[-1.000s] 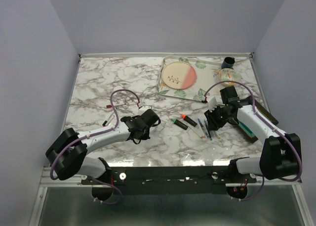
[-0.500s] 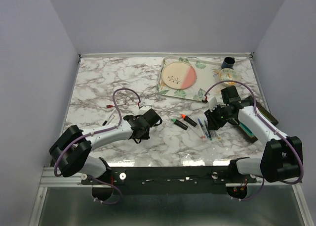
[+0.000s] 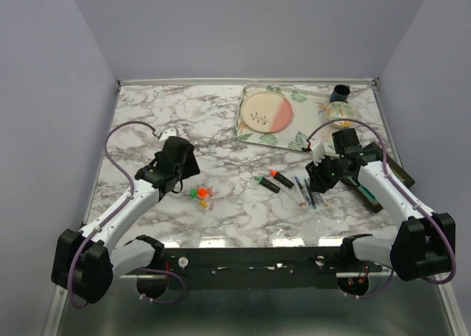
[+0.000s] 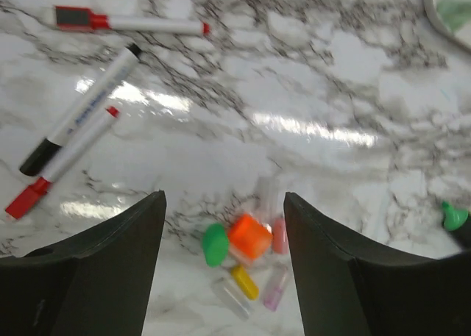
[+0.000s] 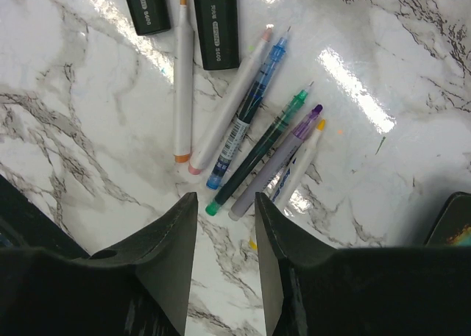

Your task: Open the pen caps

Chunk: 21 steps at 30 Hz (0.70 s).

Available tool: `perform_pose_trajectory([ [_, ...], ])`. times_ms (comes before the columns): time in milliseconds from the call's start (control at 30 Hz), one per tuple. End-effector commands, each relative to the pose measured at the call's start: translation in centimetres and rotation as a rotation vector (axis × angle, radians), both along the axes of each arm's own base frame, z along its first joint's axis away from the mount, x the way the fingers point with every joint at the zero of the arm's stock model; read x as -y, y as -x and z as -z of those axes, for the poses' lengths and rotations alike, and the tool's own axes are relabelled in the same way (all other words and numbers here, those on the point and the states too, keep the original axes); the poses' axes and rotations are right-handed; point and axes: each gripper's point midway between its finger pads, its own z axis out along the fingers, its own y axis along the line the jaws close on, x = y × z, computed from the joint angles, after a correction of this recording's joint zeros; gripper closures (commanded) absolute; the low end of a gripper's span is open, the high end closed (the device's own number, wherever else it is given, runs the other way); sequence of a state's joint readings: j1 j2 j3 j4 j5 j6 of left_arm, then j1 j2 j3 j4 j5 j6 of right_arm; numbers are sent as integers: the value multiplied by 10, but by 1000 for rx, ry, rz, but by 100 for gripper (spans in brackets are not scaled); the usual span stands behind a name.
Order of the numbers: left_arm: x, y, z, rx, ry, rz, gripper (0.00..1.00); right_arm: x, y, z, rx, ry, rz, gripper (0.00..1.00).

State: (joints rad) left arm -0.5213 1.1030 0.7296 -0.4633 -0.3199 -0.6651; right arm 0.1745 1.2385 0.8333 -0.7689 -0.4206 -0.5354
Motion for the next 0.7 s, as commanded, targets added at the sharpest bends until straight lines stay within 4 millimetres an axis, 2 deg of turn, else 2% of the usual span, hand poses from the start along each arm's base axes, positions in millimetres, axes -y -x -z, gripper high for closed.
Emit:
perform_pose_trajectory([
  [0, -29, -53, -10, 81, 191, -65, 26, -6, 1, -15, 24, -44, -35, 56],
  [33, -36, -60, -6, 59, 207, -106, 26, -7, 1, -15, 24, -45, -37, 56],
  [67, -39, -72, -15, 63, 226, -143, 26, -7, 1, -16, 25, -48, -38, 56],
  [100, -44, -78, 2, -3, 245, -220, 26, -7, 1, -16, 28, -49, -40, 55],
  [167, -57, -90, 4, -54, 260, -325, 26, -8, 1, -18, 35, -53, -43, 56],
  [200, -65, -92, 22, -117, 231, -389, 26, -8, 2, -17, 31, -54, -42, 56],
  [267, -76, -95, 26, -186, 227, -518, 28, -9, 1, -19, 39, -58, -43, 56],
  [300, -81, -95, 40, -235, 205, -554, 30, -8, 2, -18, 35, -54, -42, 56],
  [333, -88, -97, 42, -238, 195, -621, 31, -9, 2, -19, 36, -58, -45, 56],
  [600, -112, -109, 51, -234, 211, -761, 32, -9, 2, -18, 31, -58, -47, 56],
  [667, -115, -113, 52, -241, 207, -771, 35, -8, 2, -17, 28, -56, -45, 56],
])
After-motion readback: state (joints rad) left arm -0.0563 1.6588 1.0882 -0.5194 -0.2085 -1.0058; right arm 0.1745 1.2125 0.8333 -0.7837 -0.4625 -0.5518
